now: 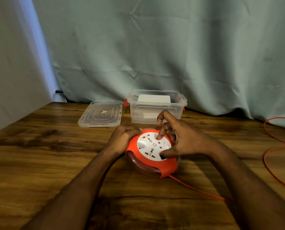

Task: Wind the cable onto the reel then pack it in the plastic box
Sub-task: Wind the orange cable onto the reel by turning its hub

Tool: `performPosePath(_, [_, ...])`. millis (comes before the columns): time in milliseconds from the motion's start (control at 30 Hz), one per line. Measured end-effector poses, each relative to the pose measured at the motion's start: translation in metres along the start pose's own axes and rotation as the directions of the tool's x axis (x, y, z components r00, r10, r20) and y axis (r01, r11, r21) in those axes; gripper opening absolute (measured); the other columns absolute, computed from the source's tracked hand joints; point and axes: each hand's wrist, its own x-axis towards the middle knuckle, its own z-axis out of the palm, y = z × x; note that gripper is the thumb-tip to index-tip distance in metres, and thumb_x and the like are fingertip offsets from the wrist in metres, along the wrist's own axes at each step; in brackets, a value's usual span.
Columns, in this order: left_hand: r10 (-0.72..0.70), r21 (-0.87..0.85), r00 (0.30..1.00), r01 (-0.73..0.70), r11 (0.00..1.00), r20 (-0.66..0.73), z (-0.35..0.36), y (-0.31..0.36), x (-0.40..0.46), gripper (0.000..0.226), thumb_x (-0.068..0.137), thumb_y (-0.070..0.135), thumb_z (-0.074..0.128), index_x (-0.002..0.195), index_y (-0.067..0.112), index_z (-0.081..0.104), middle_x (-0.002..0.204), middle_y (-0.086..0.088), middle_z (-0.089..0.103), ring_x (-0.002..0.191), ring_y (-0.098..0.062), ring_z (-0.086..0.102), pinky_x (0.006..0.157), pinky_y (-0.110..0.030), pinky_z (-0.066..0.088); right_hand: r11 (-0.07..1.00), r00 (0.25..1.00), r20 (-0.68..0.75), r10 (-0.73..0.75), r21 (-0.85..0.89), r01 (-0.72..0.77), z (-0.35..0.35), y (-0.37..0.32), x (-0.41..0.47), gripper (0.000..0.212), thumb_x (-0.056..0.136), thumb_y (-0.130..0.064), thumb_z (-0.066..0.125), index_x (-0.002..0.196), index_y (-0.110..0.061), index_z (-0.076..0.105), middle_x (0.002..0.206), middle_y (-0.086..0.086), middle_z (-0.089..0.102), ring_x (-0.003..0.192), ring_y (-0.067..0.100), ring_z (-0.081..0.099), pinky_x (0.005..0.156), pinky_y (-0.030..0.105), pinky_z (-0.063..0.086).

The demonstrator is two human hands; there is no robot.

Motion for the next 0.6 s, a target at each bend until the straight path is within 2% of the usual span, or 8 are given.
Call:
performPosePath(100, [0.012, -0.007, 1.0, -0.012, 1.0, -0.002, 0.0, -0.001, 0.001, 0.027, 0.094, 0.026, 0.065, 0.074, 0.018, 0.081, 0.079, -0.021, 0.076, 0.076, -0.046, 0.072, 0.077, -0.056, 0.057, 1.0, 1.0, -0.018, 0.014, -0.024, -0.014, 0.001, -0.003, 0.0, 0.061, 0.062, -0.033, 0.099, 0.101, -0.035, 0.052, 0.098, -0.012, 0.071, 0.083, 0.009, 0.068, 0.065, 0.039, 0.06])
performPosePath(167, [0.012, -0.021, 1.0, -0.012, 1.0, -0.005, 0.0, -0.001, 0.001, 0.027, 0.094, 0.024, 0.066, 0.072, 0.017, 0.08, 0.078, -0.022, 0.076, 0.072, -0.043, 0.071, 0.075, -0.052, 0.056, 0.998, 0.999, -0.028, 0.023, -0.053, -0.024, 0.002, -0.004, 0.0, 0.051, 0.061, -0.038, 0.098, 0.089, -0.028, 0.056, 0.085, -0.008, 0.069, 0.073, 0.011, 0.063, 0.059, 0.038, 0.051])
performPosePath(267, [0.012, -0.035, 1.0, -0.012, 0.999, -0.009, 0.0, -0.002, 0.002, 0.026, 0.093, 0.021, 0.067, 0.071, 0.015, 0.08, 0.078, -0.023, 0.076, 0.072, -0.041, 0.07, 0.073, -0.048, 0.053, 0.993, 0.999, -0.04, 0.033, -0.111, -0.037, 0.005, -0.008, 0.0, 0.053, 0.06, -0.055, 0.093, 0.075, -0.022, 0.055, 0.065, -0.007, 0.061, 0.059, 0.009, 0.052, 0.056, 0.04, 0.047])
performPosePath(367, [0.011, -0.049, 1.0, -0.012, 0.999, -0.009, 0.001, -0.002, 0.002, 0.024, 0.092, 0.019, 0.068, 0.073, 0.013, 0.081, 0.081, -0.026, 0.075, 0.073, -0.042, 0.068, 0.074, -0.048, 0.052, 0.978, 0.997, -0.065, 0.037, -0.201, -0.049, 0.009, -0.014, 0.002, 0.055, 0.061, -0.063, 0.089, 0.07, -0.02, 0.056, 0.063, -0.004, 0.062, 0.058, 0.011, 0.052, 0.06, 0.042, 0.051])
performPosePath(500, [0.018, -0.05, 1.0, -0.019, 0.999, -0.004, 0.001, -0.001, 0.002, 0.022, 0.092, 0.017, 0.068, 0.076, 0.012, 0.081, 0.082, -0.025, 0.076, 0.075, -0.043, 0.069, 0.075, -0.05, 0.053, 0.971, 0.992, -0.095, 0.082, -0.214, -0.101, 0.015, -0.017, 0.005, 0.055, 0.066, -0.065, 0.089, 0.065, -0.019, 0.059, 0.056, -0.007, 0.059, 0.053, 0.005, 0.052, 0.053, 0.032, 0.042])
performPosePath(600, [0.017, -0.021, 1.0, -0.017, 1.0, -0.008, 0.001, -0.001, 0.002, 0.022, 0.092, 0.02, 0.068, 0.077, 0.011, 0.081, 0.082, -0.023, 0.077, 0.081, -0.051, 0.071, 0.078, -0.057, 0.056, 0.977, 0.988, -0.109, 0.106, -0.173, -0.124, 0.02, -0.017, 0.009, 0.056, 0.068, -0.067, 0.087, 0.056, -0.02, 0.06, 0.05, -0.011, 0.057, 0.053, 0.0, 0.056, 0.052, 0.028, 0.039])
